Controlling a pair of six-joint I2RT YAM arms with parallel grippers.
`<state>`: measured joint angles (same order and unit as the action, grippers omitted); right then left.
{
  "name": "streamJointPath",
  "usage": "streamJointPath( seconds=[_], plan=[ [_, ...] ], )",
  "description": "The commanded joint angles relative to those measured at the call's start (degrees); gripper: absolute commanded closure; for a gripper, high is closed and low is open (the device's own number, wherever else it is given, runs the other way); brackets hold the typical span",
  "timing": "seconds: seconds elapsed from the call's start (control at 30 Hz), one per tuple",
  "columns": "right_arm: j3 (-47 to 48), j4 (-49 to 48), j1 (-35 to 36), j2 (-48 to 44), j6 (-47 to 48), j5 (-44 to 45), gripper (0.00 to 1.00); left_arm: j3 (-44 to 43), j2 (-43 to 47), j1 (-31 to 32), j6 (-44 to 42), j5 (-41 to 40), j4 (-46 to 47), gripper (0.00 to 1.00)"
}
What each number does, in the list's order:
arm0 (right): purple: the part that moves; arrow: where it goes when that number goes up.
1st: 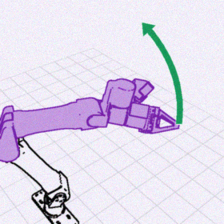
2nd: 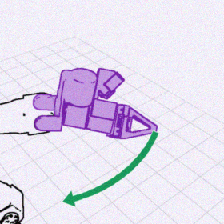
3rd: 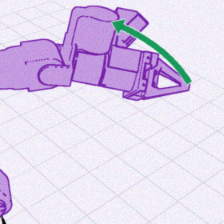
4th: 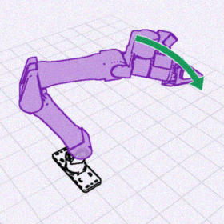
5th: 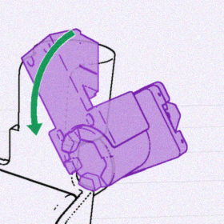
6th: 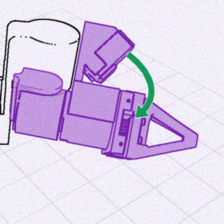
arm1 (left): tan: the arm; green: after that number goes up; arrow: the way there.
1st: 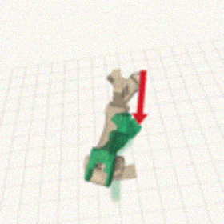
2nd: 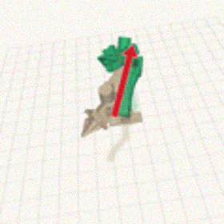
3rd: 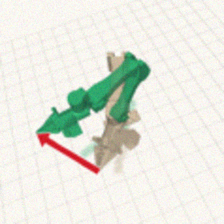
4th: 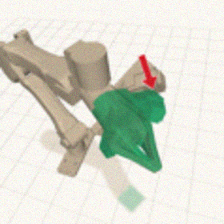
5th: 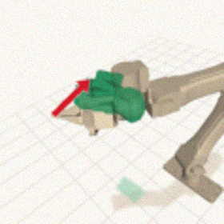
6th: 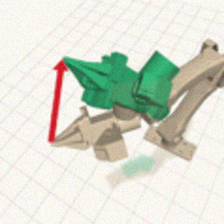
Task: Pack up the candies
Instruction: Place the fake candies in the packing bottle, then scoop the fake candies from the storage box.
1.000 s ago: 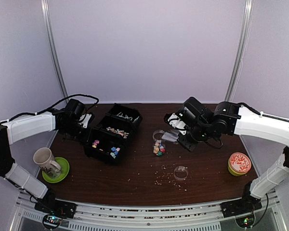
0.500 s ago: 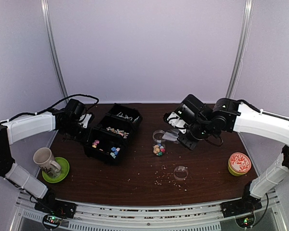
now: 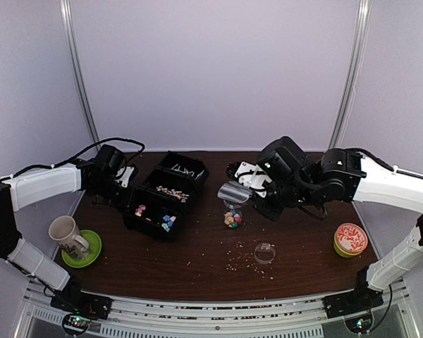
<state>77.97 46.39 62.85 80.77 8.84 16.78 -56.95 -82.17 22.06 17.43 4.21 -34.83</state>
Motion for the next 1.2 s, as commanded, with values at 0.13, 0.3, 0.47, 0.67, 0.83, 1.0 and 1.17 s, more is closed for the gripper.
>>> streamJointPath(
  seconds=[0.13, 0.3, 0.47, 0.67, 0.83, 1.0, 1.17],
  plan=[
    [3.2, -7.0, 4.2, 2.7, 5.3, 2.7, 1.00, -4.8, 2.7, -0.3, 0.5, 4.9, 10.1, 1.00],
    [8.5, -5.6, 6.0, 7.7, 6.5, 3.0, 1.00, -4.7, 2.8, -0.3, 0.4, 5.6, 10.4, 1.00],
    [16.6, 1.3, 7.2, 15.9, 6.2, 3.0, 1.00, -4.8, 2.9, -0.3, 0.3, 6.4, 10.6, 1.00],
    [25.4, 7.1, 8.3, 23.2, 5.3, 0.8, 1.00, -4.7, 3.5, -0.3, 0.3, 5.2, 10.6, 1.00],
    [32.2, 11.2, 8.7, 28.9, 4.0, -0.1, 1.00, -4.7, 4.0, 0.0, 0.1, 4.7, 10.5, 1.00],
    [36.6, 13.8, 8.7, 33.4, 2.7, -1.1, 1.00, -5.1, 4.2, 1.2, -0.8, 3.1, 9.8, 1.00],
    [39.5, 15.7, 8.8, 36.7, 2.2, -2.0, 1.00, -5.5, 4.4, 2.8, -1.8, 0.9, 9.1, 1.00]
  ],
)
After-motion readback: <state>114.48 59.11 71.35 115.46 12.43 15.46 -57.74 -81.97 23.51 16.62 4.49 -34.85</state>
